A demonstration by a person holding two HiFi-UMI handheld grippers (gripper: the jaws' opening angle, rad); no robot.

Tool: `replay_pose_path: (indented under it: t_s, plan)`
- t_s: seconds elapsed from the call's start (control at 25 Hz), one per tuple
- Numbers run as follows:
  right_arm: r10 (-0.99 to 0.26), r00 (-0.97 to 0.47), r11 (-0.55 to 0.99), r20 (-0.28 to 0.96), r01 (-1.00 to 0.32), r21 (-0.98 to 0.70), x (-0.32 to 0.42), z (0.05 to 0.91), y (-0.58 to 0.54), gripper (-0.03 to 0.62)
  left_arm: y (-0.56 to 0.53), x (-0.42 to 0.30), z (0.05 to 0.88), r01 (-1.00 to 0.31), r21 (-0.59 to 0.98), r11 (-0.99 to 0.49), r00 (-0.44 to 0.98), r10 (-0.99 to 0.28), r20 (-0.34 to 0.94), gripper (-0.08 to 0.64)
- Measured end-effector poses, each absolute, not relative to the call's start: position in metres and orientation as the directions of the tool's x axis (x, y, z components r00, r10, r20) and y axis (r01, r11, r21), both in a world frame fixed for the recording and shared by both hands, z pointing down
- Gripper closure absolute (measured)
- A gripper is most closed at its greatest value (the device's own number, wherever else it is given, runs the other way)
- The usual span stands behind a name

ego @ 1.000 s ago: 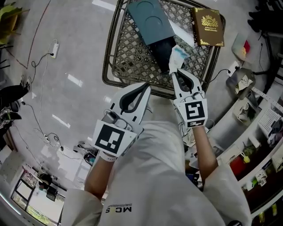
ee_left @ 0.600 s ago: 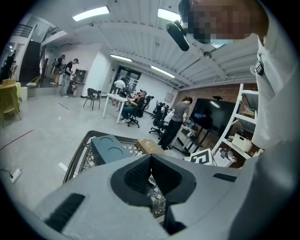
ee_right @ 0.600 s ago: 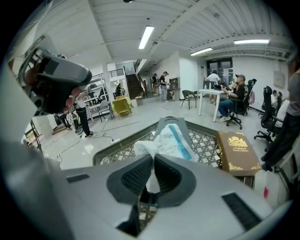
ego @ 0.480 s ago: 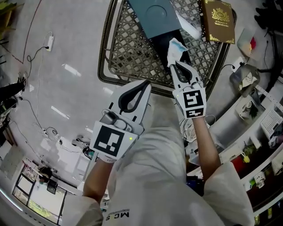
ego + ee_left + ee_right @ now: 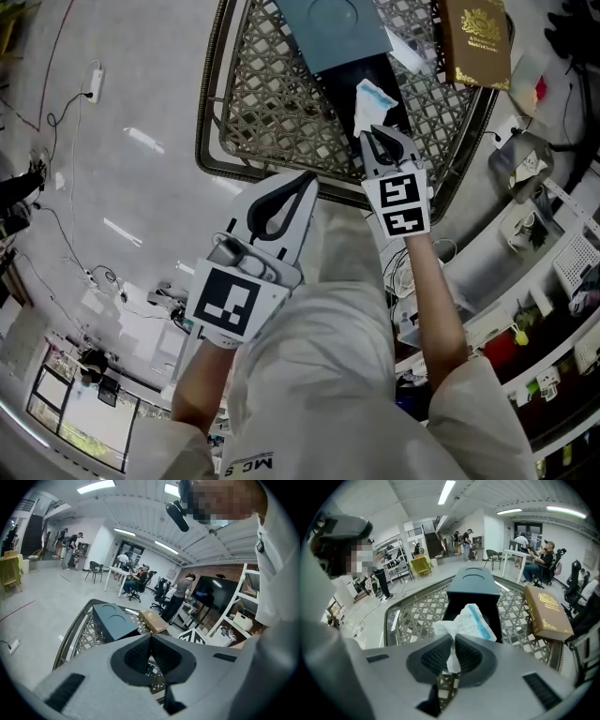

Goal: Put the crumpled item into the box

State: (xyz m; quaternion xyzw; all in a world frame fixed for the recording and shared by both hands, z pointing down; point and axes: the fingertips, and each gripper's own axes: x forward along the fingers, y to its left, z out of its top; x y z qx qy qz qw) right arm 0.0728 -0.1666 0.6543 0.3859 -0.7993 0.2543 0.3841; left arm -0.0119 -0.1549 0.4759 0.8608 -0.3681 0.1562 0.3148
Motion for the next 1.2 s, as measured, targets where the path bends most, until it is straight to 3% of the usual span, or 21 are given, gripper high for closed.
replay_pose_path:
  t_s: [0.16, 0.56, 1.2]
  plan:
    - [-0.383, -0.381, 0.563, 0.842, -0.819, -0.114, 0.074, 0.670, -0.157, 0.512, -0.150, -0.009, 0.480, -0.721, 0.437, -0.537, 0.691, -0.519, 0.503, 0.538]
    - [-0.470, -0.333, 0.507, 0.818, -0.860, -0.059, 0.083, 0.653, -0.164, 0.514, -0.141, -0.015, 0.471, -0.721, 0.424, -0.548, 0.691, -0.524, 0.497, 0.538]
    - [-0.626, -0.368, 0.497, 0.687, -0.867, -0.011, 0.075, 0.536, -0.167, 0.572, -0.128, -0.018, 0.399, -0.726, 0.377, -0.575, 0.687, -0.591, 0.422, 0.538]
